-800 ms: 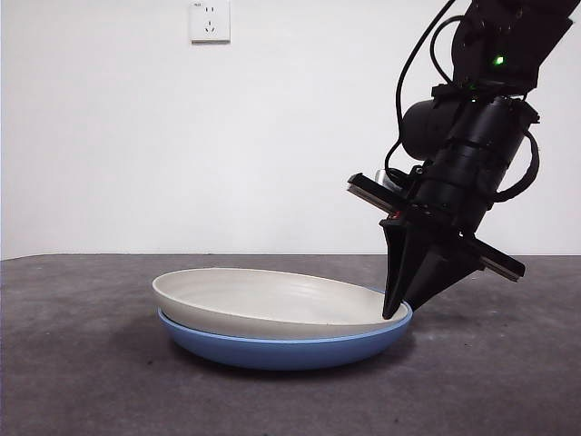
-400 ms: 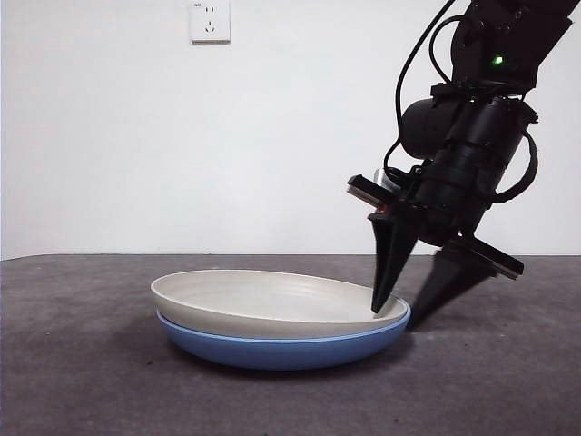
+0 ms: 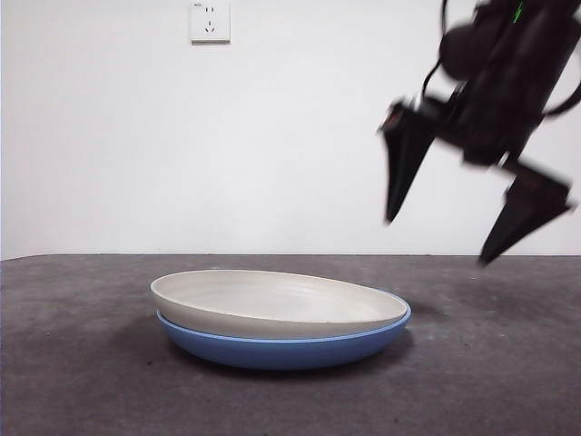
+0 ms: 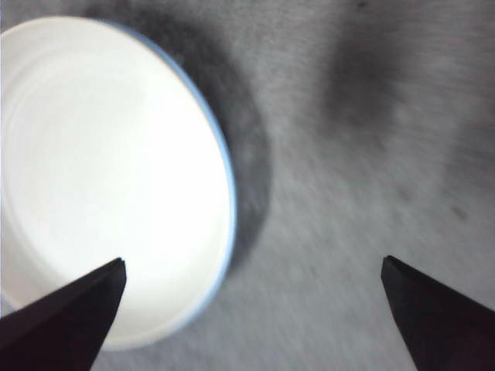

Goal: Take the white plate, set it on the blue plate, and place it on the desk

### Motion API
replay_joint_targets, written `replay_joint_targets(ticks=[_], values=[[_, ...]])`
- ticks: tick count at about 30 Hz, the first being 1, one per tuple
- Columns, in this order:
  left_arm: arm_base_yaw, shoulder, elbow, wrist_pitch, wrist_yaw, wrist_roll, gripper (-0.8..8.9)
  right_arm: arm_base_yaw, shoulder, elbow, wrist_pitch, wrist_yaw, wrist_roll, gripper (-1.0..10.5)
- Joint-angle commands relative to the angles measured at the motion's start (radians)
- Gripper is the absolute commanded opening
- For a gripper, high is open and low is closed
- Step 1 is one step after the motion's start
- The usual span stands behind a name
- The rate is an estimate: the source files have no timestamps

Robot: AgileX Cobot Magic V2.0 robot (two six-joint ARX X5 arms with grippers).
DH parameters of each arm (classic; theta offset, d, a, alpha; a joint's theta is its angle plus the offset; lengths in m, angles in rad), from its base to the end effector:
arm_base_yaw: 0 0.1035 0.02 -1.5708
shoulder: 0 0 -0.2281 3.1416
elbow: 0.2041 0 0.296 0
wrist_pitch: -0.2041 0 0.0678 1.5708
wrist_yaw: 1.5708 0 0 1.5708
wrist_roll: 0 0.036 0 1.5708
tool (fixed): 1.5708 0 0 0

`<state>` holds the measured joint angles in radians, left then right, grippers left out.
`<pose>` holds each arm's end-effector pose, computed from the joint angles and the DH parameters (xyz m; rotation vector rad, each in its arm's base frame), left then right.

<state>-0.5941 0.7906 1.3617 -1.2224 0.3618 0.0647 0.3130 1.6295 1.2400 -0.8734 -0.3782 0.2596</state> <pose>0.1186 -0.0955 0.4113 0.1359 0.6417 -0.9426 0.3337 0.1220 0.1801 0.2565 1.3556 0.4255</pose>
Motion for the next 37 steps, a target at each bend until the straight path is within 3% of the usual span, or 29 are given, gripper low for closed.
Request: replay_joint_targets(ticks=[1, 10, 24, 30, 37], values=[[-0.008, 0.005, 0.011, 0.010, -0.003, -0.002, 6.35, 0.011, -0.082, 0.019, -0.077, 0.051, -0.064, 6.1], [-0.008, 0.005, 0.011, 0.009, -0.003, -0.006, 6.35, 0.034, -0.473, 0.019, -0.288, 0.122, -0.090, 6.1], [-0.008, 0.005, 0.011, -0.043, -0.003, -0.058, 6.35, 0.038, -0.984, 0.019, -0.463, 0.117, -0.129, 6.1], [-0.008, 0.005, 0.011, -0.069, -0.003, -0.058, 6.35, 0.038, -1.110, 0.019, -0.468, 0.117, -0.130, 6.1], [-0.008, 0.005, 0.011, -0.098, -0.003, -0.058, 6.25, 0.038, -1.130, 0.019, -0.492, 0.117, -0.130, 6.1]])
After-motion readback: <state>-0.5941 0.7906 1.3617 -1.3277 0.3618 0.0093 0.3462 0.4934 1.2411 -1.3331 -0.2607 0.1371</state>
